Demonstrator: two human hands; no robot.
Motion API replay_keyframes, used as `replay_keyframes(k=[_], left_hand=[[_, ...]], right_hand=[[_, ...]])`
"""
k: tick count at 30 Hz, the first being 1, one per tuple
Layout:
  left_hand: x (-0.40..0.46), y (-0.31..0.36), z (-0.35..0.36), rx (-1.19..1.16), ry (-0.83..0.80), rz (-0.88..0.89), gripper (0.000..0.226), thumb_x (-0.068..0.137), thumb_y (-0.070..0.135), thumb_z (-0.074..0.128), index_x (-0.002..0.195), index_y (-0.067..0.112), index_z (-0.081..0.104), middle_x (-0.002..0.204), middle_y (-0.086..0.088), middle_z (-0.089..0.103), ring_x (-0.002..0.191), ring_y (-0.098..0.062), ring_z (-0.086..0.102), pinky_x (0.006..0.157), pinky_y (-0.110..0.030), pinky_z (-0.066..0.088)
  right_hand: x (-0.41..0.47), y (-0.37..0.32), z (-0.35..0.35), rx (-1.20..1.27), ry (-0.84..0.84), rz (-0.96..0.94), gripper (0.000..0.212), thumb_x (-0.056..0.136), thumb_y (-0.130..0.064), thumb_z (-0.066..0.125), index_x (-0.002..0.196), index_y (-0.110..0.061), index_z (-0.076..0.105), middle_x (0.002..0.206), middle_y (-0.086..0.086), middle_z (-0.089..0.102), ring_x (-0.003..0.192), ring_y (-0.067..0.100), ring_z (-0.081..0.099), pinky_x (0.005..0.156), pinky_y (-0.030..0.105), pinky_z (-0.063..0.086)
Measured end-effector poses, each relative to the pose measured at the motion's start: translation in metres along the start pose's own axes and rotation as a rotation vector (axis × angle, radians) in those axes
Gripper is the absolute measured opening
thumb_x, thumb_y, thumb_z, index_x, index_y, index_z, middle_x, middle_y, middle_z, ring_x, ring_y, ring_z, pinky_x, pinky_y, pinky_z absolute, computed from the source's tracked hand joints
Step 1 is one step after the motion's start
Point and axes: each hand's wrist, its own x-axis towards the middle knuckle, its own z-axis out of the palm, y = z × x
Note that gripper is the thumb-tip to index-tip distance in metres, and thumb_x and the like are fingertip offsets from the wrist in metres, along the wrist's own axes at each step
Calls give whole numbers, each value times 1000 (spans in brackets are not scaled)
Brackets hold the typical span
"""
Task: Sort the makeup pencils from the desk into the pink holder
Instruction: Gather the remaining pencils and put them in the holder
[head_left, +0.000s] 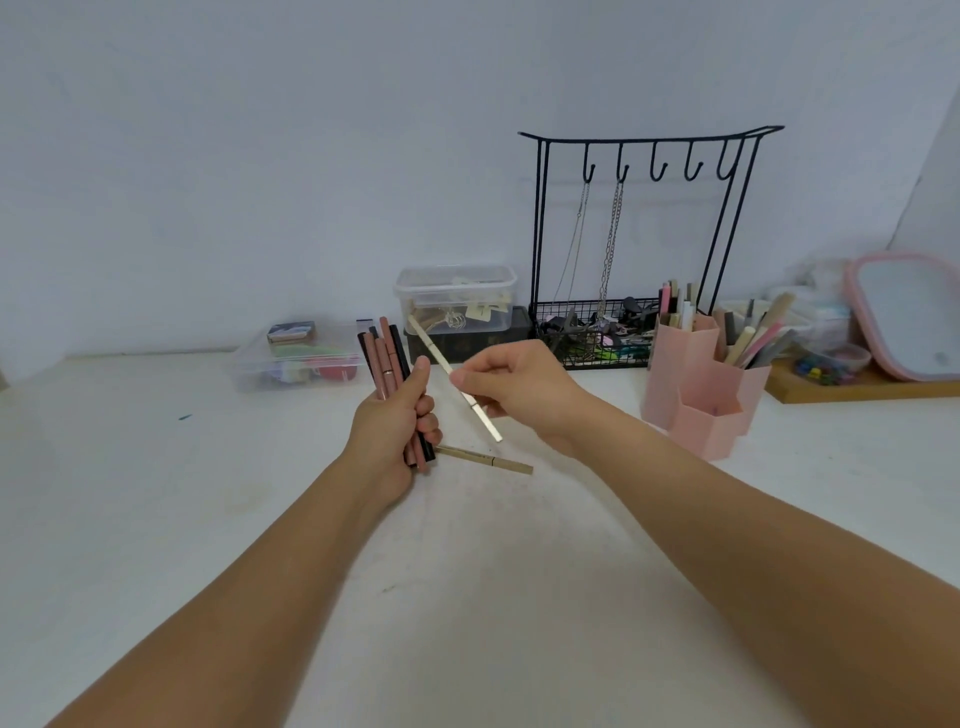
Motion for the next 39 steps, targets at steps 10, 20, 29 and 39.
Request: replay_keyframes(k=[10,20,29,39], left_hand=[[-3,-3,0,-35,-35,-55,51,96,52,61,119,6,68,111,-20,77,96,-35,77,85,-55,61],[-9,-2,5,-78,-44,-87,50,94,50,63,112,4,67,106,-21,75,104,-35,73,99,-60,54],[-13,-3,7,-32,-157,-133,39,96,35,68,118,4,67,92,-10,80,80,-23,79,65,-39,62],[6,13,-12,-35,201,42,33,88,42,79,83,18,57,52,5,46,43,-11,44,47,-25,44]], right_hand=[[-14,11,38,64,178,-43,6,82,-18,81,83,-15,77,75,4,74,63,6,65,61,22,54],[-19,18,42,4,244,-154,4,80,-10,82,83,-13,80,69,-2,75,60,3,67,59,16,52],[-20,21,45,-296,255,-444,15,75,-1,79,76,-16,75,66,-14,67,62,-1,61,60,9,42],[-13,22,39,-230,17,-366,16,88,-10,69,102,-17,73,95,-5,74,85,5,68,70,12,48]])
